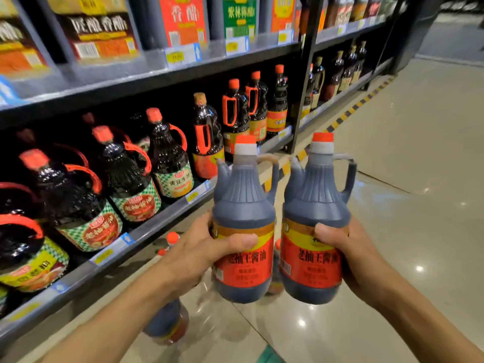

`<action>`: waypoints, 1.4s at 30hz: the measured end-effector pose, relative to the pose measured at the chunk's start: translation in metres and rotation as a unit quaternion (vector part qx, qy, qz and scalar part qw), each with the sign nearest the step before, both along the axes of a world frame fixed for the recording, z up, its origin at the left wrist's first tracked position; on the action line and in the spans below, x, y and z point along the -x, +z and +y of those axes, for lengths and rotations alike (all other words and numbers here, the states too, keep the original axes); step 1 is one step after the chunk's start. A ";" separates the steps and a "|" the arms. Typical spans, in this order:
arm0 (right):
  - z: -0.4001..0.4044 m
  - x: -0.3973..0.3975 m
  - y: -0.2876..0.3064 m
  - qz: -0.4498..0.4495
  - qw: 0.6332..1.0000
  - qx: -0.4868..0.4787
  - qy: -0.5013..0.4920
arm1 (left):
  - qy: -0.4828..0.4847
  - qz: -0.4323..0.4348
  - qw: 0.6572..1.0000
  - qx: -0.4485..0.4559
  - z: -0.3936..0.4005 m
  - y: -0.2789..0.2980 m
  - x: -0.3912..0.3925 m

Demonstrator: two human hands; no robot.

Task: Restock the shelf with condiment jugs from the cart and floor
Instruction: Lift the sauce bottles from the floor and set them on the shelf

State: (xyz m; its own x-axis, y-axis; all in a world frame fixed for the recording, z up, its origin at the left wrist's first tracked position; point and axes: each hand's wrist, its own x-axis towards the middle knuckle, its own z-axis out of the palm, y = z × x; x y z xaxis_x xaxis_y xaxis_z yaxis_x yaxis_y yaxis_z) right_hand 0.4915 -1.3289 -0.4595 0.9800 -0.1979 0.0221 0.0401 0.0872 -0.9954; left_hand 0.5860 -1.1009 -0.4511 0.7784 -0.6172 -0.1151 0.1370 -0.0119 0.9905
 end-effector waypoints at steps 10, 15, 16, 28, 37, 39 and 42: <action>0.000 -0.027 0.287 -0.058 0.998 0.004 -0.004 | 0.085 -0.007 0.995 0.043 0.010 0.276 -0.015; 0.010 -0.022 0.466 -0.065 0.998 -0.027 0.005 | 0.135 0.000 0.989 0.065 0.010 0.452 0.004; 0.013 -0.020 0.501 -0.059 0.998 -0.029 0.006 | 0.144 -0.002 0.988 0.062 0.010 0.490 0.008; 0.022 -0.005 0.782 -0.064 0.991 0.002 0.115 | 0.213 -0.019 0.976 0.034 0.018 0.766 0.062; 0.009 -0.034 0.823 -0.032 0.989 0.012 0.146 | 0.253 -0.021 0.967 0.037 0.013 0.806 0.055; 0.006 -0.046 0.822 -0.023 0.987 0.021 0.156 | 0.269 -0.024 0.962 0.037 0.010 0.807 0.048; 0.005 -0.073 0.815 0.001 0.986 0.003 0.169 | 0.288 -0.023 0.957 0.033 0.009 0.810 0.030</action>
State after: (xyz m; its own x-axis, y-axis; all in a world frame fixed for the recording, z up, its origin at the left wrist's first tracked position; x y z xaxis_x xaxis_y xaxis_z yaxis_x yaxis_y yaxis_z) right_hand 0.5642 -1.3238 0.3560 0.9899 0.1405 0.0202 0.0077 0.0890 -0.9960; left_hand 0.5562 -1.0918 0.3585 0.9948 -0.0900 -0.0487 0.0589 0.1144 0.9917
